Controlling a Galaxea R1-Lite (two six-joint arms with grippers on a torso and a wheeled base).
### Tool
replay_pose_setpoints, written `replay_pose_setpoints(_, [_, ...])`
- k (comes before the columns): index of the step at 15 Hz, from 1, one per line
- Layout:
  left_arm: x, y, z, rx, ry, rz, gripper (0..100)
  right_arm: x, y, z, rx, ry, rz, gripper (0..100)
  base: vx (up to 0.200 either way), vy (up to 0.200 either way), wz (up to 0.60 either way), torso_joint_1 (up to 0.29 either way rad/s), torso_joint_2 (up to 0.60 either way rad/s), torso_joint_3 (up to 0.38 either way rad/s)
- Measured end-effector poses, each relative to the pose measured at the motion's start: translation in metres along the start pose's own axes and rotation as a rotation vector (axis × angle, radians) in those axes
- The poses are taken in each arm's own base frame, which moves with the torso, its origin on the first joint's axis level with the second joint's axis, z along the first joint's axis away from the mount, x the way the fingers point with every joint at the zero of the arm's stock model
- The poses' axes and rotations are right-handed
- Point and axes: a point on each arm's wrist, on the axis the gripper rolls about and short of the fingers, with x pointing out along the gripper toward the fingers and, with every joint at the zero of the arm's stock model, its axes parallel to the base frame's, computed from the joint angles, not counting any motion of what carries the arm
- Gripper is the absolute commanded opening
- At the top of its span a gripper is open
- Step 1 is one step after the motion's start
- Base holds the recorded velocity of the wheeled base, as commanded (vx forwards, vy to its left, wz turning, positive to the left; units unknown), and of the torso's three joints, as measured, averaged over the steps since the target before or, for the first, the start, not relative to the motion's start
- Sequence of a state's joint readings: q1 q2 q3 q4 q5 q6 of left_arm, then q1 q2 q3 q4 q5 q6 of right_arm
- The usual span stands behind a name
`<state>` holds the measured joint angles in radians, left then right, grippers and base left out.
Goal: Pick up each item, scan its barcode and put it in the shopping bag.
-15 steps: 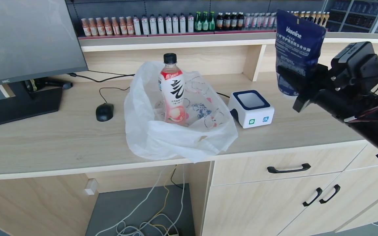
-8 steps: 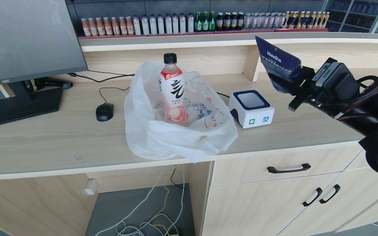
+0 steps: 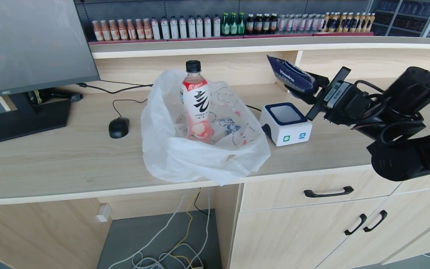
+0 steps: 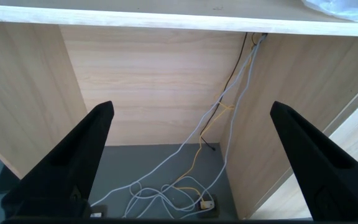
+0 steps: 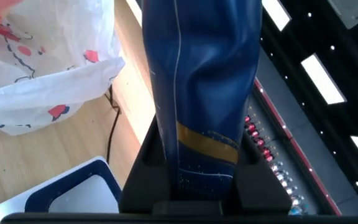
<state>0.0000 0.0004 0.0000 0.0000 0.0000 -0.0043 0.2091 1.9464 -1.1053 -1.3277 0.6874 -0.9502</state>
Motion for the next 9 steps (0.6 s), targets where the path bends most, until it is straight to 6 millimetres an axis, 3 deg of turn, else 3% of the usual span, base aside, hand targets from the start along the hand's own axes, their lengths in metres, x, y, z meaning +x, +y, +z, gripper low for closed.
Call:
replay_pose_setpoints(3, [0.0,0.0,0.0,0.0,0.0,0.0,100,-0.002,0.015,-0.006,0.013,-0.086,0.076,0,0.0,0.0,0.0,0.0,0.0,0.0])
replay_pose_setpoints(9, [0.0,0.0,0.0,0.0,0.0,0.0,100,-0.012,0.02,-0.019,0.031,-0.092,0.125,0,0.0,0.0,0.0,0.0,0.0,0.0])
